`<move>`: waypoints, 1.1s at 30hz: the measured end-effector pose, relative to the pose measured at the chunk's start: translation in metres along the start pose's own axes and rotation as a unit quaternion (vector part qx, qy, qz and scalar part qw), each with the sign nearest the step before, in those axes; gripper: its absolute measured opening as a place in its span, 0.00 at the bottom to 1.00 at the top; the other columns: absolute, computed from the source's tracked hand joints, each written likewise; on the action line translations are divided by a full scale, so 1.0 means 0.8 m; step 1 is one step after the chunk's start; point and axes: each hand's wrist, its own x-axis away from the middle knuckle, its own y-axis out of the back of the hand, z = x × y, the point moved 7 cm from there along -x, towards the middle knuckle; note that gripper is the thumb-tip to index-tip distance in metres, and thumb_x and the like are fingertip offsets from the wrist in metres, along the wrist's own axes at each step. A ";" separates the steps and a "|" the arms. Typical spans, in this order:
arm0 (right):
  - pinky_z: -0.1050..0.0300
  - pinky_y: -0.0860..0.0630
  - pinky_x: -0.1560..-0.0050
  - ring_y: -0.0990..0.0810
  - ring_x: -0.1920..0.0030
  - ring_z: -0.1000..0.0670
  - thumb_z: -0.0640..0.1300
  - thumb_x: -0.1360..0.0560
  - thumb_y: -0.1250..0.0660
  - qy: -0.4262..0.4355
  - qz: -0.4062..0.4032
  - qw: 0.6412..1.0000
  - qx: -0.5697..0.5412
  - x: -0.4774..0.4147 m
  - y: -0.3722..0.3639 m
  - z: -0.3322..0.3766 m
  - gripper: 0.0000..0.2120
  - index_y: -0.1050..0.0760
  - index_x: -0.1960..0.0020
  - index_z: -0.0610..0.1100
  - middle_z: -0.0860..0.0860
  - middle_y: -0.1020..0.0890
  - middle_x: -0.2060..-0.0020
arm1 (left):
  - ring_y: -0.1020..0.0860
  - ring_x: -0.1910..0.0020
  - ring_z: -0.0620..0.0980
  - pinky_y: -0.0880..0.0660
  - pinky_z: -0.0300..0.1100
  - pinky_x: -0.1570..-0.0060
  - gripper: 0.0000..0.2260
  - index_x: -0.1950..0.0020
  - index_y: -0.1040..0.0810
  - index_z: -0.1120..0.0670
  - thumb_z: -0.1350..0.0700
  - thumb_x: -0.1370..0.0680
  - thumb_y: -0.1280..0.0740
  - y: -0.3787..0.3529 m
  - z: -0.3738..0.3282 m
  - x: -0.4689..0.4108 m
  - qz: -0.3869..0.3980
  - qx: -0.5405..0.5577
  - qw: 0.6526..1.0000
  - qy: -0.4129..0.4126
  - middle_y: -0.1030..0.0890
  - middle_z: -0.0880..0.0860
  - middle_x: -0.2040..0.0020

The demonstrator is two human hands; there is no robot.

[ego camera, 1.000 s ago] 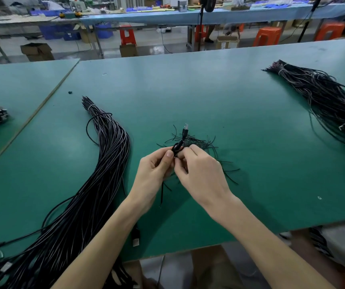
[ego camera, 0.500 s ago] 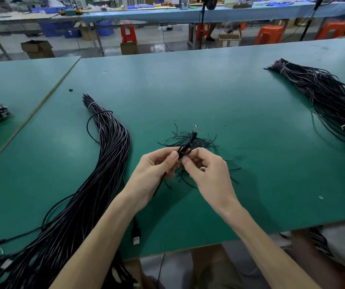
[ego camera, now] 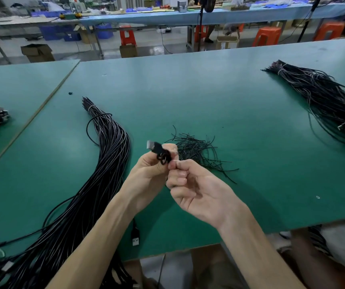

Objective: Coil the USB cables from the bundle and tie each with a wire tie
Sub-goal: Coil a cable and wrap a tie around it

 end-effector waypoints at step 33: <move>0.65 0.41 0.78 0.34 0.73 0.55 0.35 0.22 0.33 0.125 -0.135 0.958 0.221 -0.002 0.054 0.035 0.06 0.22 0.56 0.32 0.52 0.31 0.72 | 0.21 0.57 0.48 0.24 0.39 0.48 0.12 0.44 0.14 0.61 0.61 0.26 0.28 0.011 -0.001 -0.003 -0.100 -0.236 0.965 -0.049 0.24 0.51 0.58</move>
